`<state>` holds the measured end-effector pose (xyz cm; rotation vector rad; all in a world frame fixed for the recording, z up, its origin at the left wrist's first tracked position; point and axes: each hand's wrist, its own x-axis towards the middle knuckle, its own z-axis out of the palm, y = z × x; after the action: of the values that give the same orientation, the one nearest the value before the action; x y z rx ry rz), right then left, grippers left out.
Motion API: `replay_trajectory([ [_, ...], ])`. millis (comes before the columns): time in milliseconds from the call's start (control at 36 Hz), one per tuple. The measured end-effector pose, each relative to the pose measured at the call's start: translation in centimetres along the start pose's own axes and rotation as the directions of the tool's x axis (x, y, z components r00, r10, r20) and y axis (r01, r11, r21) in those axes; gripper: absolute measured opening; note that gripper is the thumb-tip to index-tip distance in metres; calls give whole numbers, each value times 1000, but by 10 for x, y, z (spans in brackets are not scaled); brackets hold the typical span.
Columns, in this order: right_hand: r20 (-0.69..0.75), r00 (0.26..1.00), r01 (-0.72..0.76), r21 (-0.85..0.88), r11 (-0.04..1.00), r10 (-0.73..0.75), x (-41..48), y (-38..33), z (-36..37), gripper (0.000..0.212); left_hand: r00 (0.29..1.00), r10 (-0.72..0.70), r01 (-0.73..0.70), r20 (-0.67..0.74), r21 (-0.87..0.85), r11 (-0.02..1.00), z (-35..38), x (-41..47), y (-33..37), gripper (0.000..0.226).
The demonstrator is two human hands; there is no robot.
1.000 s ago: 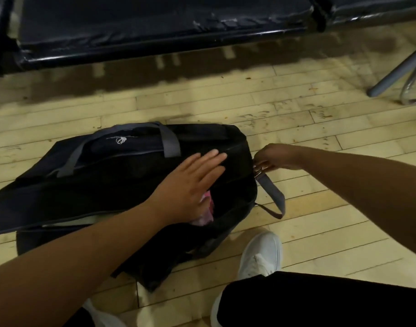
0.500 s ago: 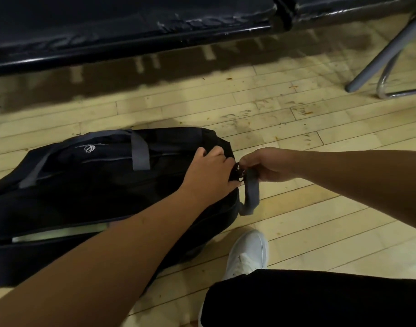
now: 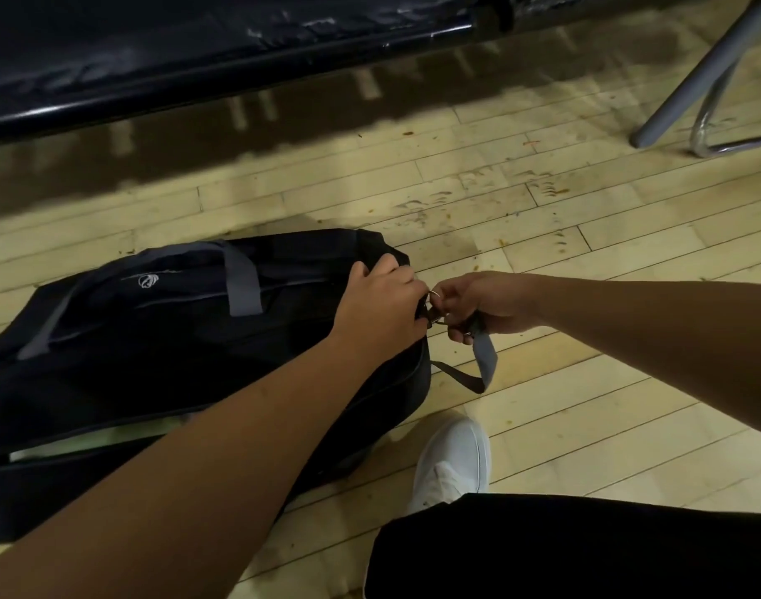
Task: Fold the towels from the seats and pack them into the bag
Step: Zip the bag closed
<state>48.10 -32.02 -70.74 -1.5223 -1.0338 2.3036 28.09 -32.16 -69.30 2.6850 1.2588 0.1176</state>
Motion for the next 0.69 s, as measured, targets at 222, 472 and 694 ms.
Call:
replay_trajectory([
  [222,-26,999,-39,5,999,39,1,-2,-1,28,996,-15,14,87,1,1000,2,8,3,33],
  [472,-20,999,-37,24,999,38,2,0,-2,23,997,31,-31,77,-3,1000,11,-3,6,34],
  [694,-54,998,17,5,1000,-16,4,-3,0,17,986,88,-93,140,35,995,1,-7,4,22],
])
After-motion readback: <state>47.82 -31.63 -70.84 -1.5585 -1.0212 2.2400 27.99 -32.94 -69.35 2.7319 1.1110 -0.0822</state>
